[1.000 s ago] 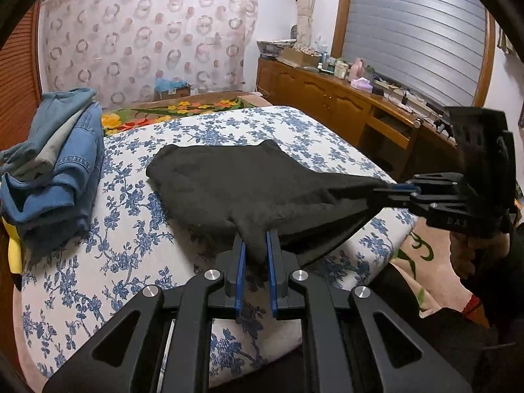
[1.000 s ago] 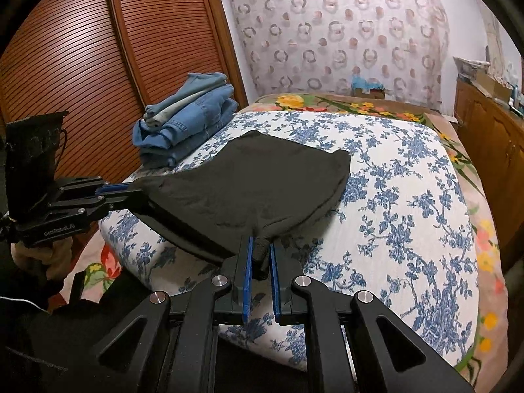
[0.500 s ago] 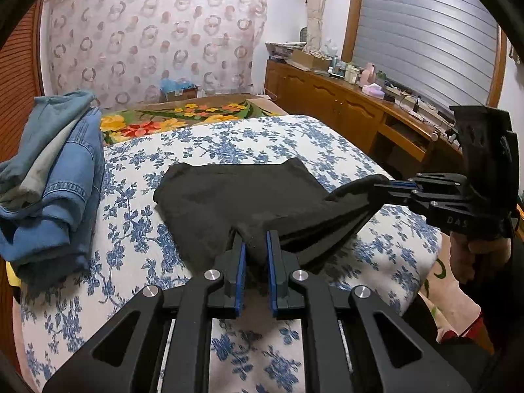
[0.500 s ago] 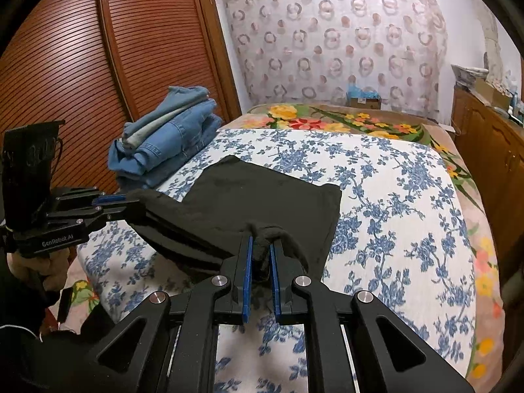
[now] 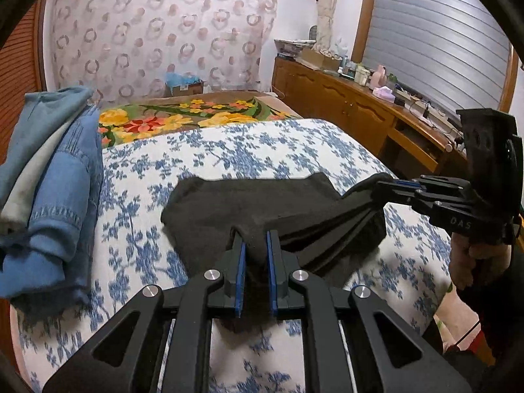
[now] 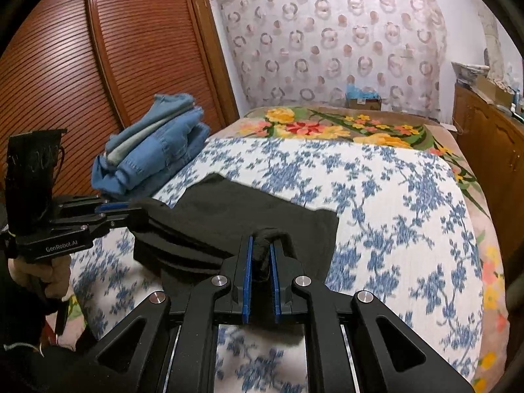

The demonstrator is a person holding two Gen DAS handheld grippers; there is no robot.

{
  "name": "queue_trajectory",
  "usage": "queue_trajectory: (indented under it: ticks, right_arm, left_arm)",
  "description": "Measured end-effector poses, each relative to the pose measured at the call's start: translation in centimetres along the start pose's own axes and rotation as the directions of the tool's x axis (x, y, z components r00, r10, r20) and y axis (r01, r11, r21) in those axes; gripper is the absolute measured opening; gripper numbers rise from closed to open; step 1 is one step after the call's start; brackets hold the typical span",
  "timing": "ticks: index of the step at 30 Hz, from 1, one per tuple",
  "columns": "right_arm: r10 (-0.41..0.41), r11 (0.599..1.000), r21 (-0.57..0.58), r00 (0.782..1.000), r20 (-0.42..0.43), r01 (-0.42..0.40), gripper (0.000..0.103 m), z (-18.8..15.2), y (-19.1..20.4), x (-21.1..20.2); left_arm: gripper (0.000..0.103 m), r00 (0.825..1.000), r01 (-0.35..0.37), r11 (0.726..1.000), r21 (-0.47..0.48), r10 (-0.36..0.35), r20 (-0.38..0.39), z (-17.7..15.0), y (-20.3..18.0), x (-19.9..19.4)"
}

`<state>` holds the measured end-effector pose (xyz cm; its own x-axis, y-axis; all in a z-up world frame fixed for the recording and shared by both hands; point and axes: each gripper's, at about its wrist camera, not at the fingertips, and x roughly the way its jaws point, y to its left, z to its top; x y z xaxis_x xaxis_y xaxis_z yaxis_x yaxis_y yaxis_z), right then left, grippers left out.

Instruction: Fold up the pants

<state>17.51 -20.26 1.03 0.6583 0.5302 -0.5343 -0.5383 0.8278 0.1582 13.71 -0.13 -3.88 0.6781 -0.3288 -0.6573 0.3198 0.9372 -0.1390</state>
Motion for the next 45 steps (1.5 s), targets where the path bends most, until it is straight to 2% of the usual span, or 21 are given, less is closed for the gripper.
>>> queue_trajectory:
  ticks: [8, 19, 30, 37, 41, 45]
  right_arm:
    - [-0.005, 1.0, 0.001, 1.0, -0.016, 0.005, 0.01, 1.1, -1.3, 3.3]
    - [-0.014, 1.0, 0.009, 0.996, -0.084, 0.015, 0.01, 1.7, -2.4, 7.4]
    - [-0.025, 1.0, 0.002, 0.994, -0.11, 0.025, 0.01, 2.1, -2.5, 8.2]
    - [-0.065, 0.998, -0.009, 0.995, -0.079, 0.065, 0.025, 2.2, -2.8, 5.8]
    - [-0.08, 0.997, -0.027, 0.992, -0.097, 0.077, 0.033, 1.8, -3.1, 5.2]
    - [-0.071, 0.997, -0.044, 0.991, -0.115, 0.066, 0.033, 1.5, -2.9, 5.2]
  left_arm:
    - [0.013, 1.0, -0.002, 1.0, -0.02, 0.002, -0.017, 1.6, 1.7, 2.3]
    - [0.013, 0.997, -0.011, 0.999, -0.03, 0.009, -0.077, 1.7, 2.9, 5.7]
    - [0.013, 0.995, -0.014, 0.999, -0.037, 0.01, -0.104, 1.7, 3.3, 7.1]
    - [0.013, 0.995, -0.013, 0.999, -0.034, 0.009, -0.102, 2.0, 3.4, 7.4]
    - [0.013, 0.995, -0.015, 0.999, -0.03, 0.012, -0.098, 2.8, 3.5, 7.8]
    - [0.014, 0.995, -0.017, 0.999, -0.041, 0.013, -0.098, 3.5, 3.8, 8.3]
